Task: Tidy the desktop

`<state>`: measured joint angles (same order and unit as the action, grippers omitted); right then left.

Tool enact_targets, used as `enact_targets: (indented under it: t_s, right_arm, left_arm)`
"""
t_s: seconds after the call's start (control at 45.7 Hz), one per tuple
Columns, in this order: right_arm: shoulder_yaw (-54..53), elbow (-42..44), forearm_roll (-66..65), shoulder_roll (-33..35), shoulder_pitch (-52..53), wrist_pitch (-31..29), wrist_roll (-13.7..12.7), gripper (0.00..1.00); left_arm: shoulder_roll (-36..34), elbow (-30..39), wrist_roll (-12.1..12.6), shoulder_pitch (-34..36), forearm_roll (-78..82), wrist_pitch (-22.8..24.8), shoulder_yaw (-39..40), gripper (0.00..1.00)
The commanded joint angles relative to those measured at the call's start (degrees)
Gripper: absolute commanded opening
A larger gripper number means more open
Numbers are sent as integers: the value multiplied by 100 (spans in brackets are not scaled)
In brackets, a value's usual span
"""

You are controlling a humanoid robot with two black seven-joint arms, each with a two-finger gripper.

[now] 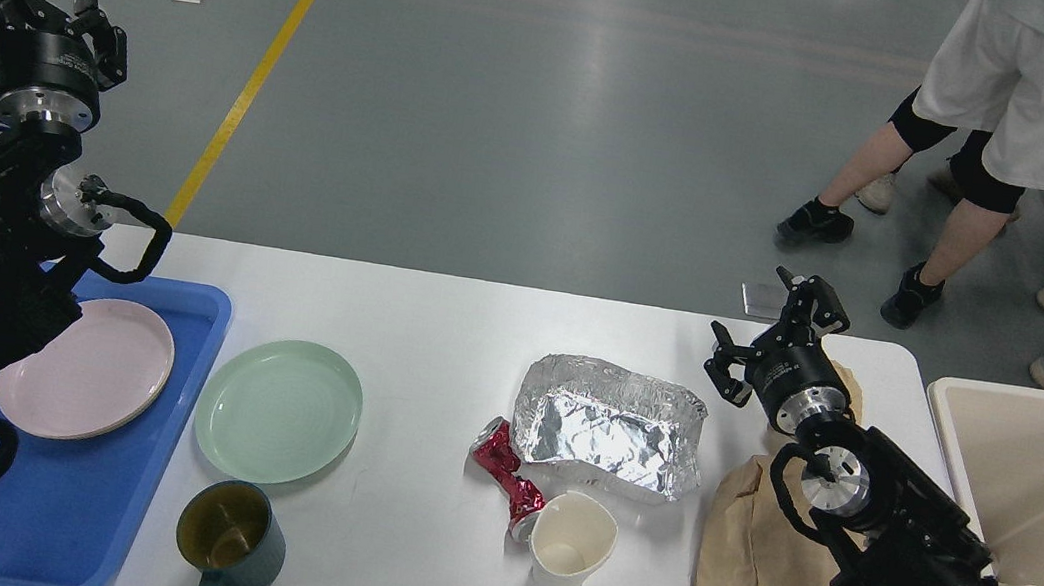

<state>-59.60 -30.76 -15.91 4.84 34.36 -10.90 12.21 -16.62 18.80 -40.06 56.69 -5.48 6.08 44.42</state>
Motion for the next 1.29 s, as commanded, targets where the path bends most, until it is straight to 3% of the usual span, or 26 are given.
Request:
enact_targets:
  t_s: [0.0, 0.46, 0.81, 0.92, 1.27]
  right_arm:
    - [1, 0, 0, 0, 0, 0, 1, 100]
    - [1, 0, 0, 0, 0, 0, 1, 100]
    - [1, 0, 0, 0, 0, 0, 1, 100]
    - [1, 0, 0, 0, 0, 0, 1, 100]
    - [1, 0, 0, 0, 0, 0, 1, 100]
  left_arm:
    - [18, 1, -2, 0, 3, -2, 5, 96]
    - [18, -8, -2, 123, 3, -55, -12, 96]
    - [-447, -17, 7, 720, 82, -55, -100, 96]
    - [-746, -8, 7, 958, 91, -55, -652, 96]
    - [-1502, 71, -2, 1889, 100, 33, -3579, 96]
